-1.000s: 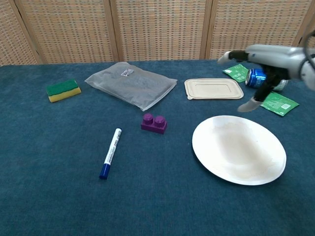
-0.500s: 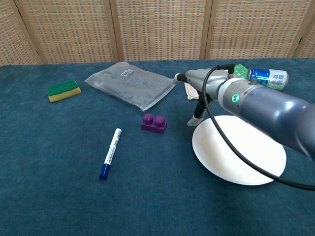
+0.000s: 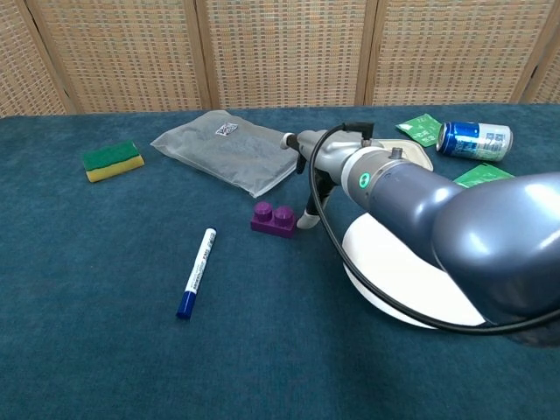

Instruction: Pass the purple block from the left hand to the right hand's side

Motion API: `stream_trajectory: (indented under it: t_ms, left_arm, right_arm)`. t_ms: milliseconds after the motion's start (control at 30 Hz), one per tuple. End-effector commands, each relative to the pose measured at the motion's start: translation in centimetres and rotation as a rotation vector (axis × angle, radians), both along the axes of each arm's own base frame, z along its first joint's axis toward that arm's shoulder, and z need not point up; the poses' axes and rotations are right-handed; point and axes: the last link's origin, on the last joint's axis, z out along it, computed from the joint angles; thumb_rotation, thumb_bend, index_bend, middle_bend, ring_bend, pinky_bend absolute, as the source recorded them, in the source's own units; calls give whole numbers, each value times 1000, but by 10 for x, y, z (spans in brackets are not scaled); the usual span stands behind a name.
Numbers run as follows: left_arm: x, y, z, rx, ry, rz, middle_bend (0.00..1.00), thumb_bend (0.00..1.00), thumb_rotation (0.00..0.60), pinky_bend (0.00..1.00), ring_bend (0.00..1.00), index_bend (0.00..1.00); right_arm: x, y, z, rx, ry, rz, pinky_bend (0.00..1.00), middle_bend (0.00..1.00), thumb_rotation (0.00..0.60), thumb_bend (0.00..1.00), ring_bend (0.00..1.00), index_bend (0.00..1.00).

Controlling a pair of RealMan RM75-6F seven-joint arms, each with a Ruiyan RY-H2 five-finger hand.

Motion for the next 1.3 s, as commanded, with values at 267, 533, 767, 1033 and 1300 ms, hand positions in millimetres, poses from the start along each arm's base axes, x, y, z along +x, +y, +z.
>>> stream_trajectory:
  t_ms: [267, 533, 767, 1033, 1300]
  left_arm:
    - [-1, 1, 2, 2, -11, 1, 0, 24, 600, 0, 0, 0]
    - [-3, 2, 4, 4, -21, 6, 0, 25, 600, 0, 0, 0]
    - [-4, 4, 4, -2, -30, 10, 0, 25, 600, 0, 0, 0]
    - [-4, 5, 4, -7, -33, 6, 0, 27, 600, 0, 0, 0]
    - [-2, 4, 3, -11, -34, 1, 0, 29, 600, 0, 0, 0]
  right_arm:
    - [18, -1, -21, -7, -19, -7, 243, 239, 600, 0, 153, 0]
    - [28, -2, -42, -10, -8, -11, 244, 251, 600, 1, 163, 0]
    - [27, -4, -49, -18, 17, -10, 244, 282, 600, 13, 191, 0]
    - [22, -8, -50, -33, 23, -18, 265, 321, 600, 78, 223, 128]
    - [19, -8, -54, -33, 27, -26, 274, 340, 600, 119, 238, 536]
